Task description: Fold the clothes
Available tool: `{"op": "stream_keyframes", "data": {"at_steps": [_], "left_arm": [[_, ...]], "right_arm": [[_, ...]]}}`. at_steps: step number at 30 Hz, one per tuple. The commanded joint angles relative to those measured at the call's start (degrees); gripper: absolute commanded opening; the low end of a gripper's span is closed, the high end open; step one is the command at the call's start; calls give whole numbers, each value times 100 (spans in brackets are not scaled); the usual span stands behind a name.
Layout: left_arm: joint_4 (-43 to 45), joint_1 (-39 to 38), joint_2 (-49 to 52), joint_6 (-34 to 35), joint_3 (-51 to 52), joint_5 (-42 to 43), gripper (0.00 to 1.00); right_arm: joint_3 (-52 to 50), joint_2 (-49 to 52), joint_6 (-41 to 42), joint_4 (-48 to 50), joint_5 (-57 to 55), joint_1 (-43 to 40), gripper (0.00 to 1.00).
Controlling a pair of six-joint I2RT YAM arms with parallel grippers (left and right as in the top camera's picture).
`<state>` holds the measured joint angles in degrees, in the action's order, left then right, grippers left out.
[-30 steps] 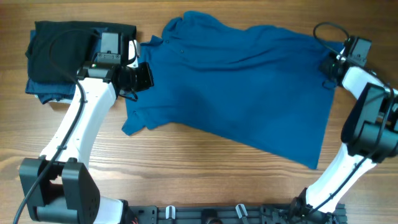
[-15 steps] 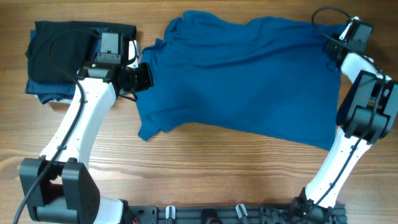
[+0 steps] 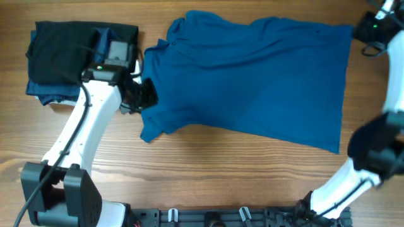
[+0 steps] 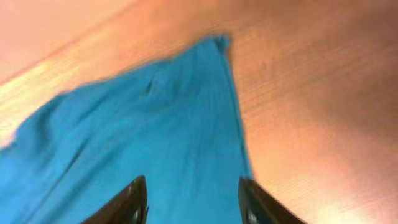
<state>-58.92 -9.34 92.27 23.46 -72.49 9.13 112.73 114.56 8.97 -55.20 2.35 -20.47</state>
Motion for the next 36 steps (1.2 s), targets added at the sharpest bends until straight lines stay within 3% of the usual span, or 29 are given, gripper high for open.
{"op": "stream_keyframes", "data": {"at_steps": [1,5,8,13,16,18,25,36], "left_arm": [[-387,-710,-153,601,28,-522,44],[-669,-1351,-153,1178,28,-946,48],[-645,-1578,-153,1353,162,-997,82],[-61,-1537,-151,1502,754,-914,100],[522,-1421,-151,1502,1119,-566,97],[743,-1357,-149,1589,1263,-511,80],[1388,-1113,-74,2076,1528,-538,65],[2055,-590,-63,2809,2074,-525,64]], "right_arm": [[42,-284,660,-1182,177,-24,47],[-153,-282,894,-2061,177,-24,44],[-494,-282,1097,-2081,225,-24,41],[-1211,-282,1051,-1993,236,-24,41],[-1759,-282,1054,-1727,240,-24,41],[-2048,-282,1027,-1585,243,-13,41],[-2793,-282,643,-981,409,17,34],[-2918,-282,151,-715,669,444,30]]}}
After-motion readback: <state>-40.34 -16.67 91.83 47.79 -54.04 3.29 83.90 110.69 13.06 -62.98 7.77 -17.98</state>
